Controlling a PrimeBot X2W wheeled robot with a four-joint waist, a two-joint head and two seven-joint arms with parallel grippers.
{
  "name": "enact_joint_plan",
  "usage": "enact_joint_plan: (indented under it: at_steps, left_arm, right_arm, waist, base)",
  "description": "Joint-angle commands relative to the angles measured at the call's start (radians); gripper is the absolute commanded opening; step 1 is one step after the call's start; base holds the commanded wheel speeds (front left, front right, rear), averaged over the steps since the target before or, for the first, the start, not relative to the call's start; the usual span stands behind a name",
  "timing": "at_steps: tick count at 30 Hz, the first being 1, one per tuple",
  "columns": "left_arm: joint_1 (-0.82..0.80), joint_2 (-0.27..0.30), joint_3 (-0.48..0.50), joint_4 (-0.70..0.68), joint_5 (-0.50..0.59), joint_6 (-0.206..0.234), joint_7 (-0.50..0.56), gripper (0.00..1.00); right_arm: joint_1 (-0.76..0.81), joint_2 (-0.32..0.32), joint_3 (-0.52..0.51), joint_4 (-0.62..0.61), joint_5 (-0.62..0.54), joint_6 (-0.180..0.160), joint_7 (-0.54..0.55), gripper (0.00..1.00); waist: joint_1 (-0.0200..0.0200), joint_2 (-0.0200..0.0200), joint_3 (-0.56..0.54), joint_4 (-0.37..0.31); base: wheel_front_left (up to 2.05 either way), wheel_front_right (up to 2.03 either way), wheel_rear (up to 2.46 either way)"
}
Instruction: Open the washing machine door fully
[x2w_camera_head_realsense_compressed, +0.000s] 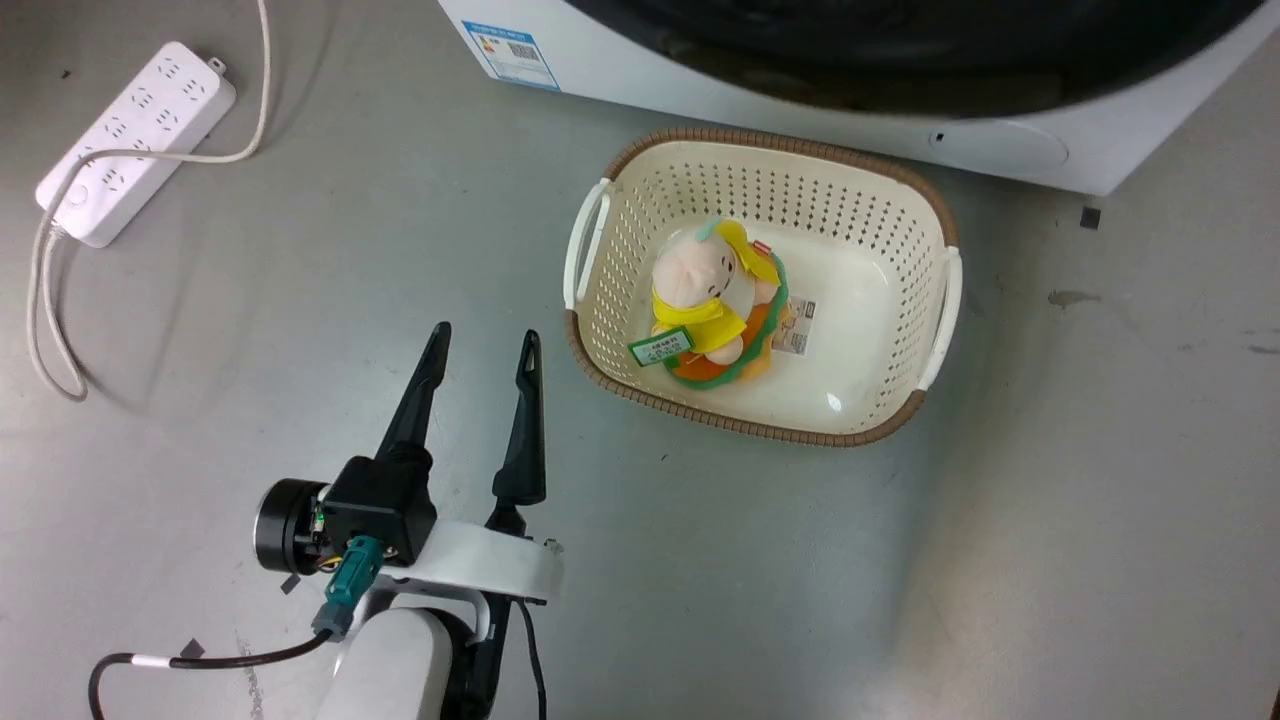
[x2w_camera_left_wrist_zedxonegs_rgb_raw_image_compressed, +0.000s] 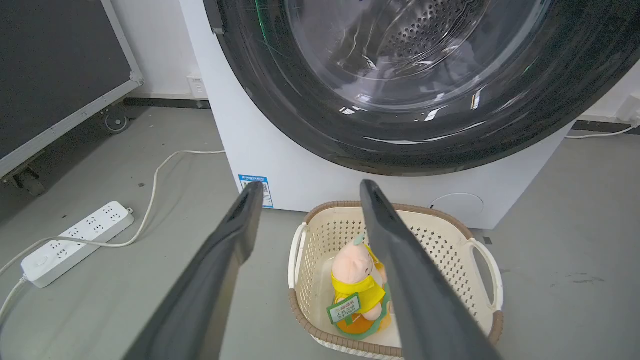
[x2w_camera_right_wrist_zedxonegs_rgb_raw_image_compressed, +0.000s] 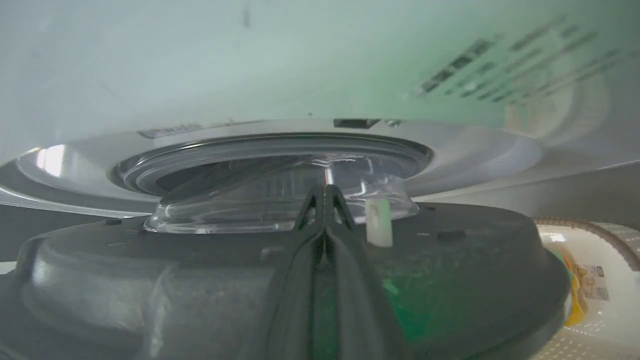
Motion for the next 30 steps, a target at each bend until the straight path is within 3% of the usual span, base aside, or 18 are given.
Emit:
enact_joint_plan:
  at_steps: [1, 14, 24, 30]
  left_arm:
    - [-0.013, 0.002, -0.005, 0.002, -0.005, 0.008, -0.011, 1.0]
    - [0.056, 0.002, -0.007, 0.041, 0.012, 0.001, -0.014, 1.0]
    - [0.166, 0.002, -0.011, 0.074, 0.035, -0.014, -0.014, 1.0]
    - [0.22, 0.002, 0.001, 0.083, 0.049, -0.029, -0.014, 1.0]
  right_arm:
    - [-0.015, 0.019, -0.009, 0.04, 0.02, 0.001, 0.035, 0.0]
    - [0.255, 0.104, -0.017, 0.028, 0.032, 0.001, 0.157, 0.0]
    - [0.562, 0.241, 0.008, -0.181, 0.118, 0.001, 0.289, 0.0]
    - [0.72, 0.268, 0.081, -0.302, 0.224, 0.001, 0.359, 0.0]
  waist:
    - [-0.0001, -0.0001, -0.013, 0.002]
    - [-0.0001, -0.0001, -0.221, -0.05]
    - [-0.0001, -0.0001, -0.388, -0.061]
    - [-0.0001, -0.0001, -0.452, -0.045]
  base:
    - [0.0, 0.0, 0.0]
    - [0.0, 0.0, 0.0]
    - [0.0, 0.0, 0.0]
    - [0.0, 0.0, 0.0]
